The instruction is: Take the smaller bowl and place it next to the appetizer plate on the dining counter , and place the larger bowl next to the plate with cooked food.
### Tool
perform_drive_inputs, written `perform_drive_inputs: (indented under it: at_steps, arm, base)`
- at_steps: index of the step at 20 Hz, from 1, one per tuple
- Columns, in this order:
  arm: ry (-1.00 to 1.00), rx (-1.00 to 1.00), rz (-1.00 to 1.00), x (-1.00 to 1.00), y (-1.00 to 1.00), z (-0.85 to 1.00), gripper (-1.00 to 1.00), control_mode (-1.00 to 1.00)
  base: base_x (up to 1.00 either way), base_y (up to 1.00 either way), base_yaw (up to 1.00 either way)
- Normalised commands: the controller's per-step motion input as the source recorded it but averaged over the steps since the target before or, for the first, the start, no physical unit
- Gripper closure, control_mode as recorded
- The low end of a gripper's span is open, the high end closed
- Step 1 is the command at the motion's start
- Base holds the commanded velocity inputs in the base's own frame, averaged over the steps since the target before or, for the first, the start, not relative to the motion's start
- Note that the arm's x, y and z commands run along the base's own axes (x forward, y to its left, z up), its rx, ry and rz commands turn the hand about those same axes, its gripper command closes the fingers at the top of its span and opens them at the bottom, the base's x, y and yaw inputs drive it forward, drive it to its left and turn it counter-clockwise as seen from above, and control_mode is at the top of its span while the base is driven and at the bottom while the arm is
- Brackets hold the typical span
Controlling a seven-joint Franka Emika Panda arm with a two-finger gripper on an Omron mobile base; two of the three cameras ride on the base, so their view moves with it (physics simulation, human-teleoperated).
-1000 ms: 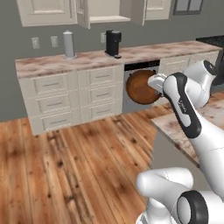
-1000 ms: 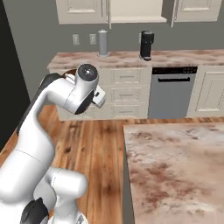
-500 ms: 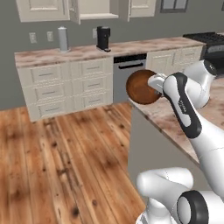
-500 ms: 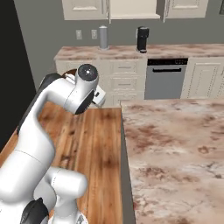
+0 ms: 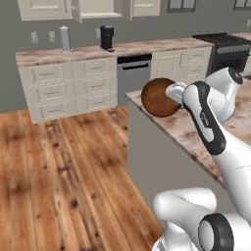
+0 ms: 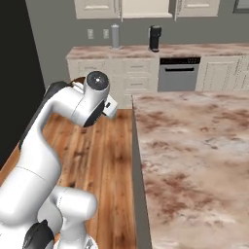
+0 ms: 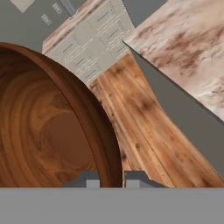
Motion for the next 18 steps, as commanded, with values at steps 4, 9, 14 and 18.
perform_drive_inputs:
  at_steps: [4, 9, 14, 18]
  arm:
    - [0.00, 0.00, 0.00, 0.00, 0.00, 0.00, 1.00, 1.00]
    - [0.00, 0.00, 0.00, 0.00, 0.00, 0.00, 1.00, 1.00]
    - [0.00, 0.00, 0.00, 0.00, 0.00, 0.00, 1.00, 1.00]
    - [0.00, 0.00, 0.00, 0.00, 0.00, 0.00, 1.00, 1.00]
  base:
    - [-1.00, 0.02, -0.02]
    - [-1.00, 0.00, -0.04]
    - [-1.00, 0.00, -0.02]
    - [-1.00, 0.00, 0.00]
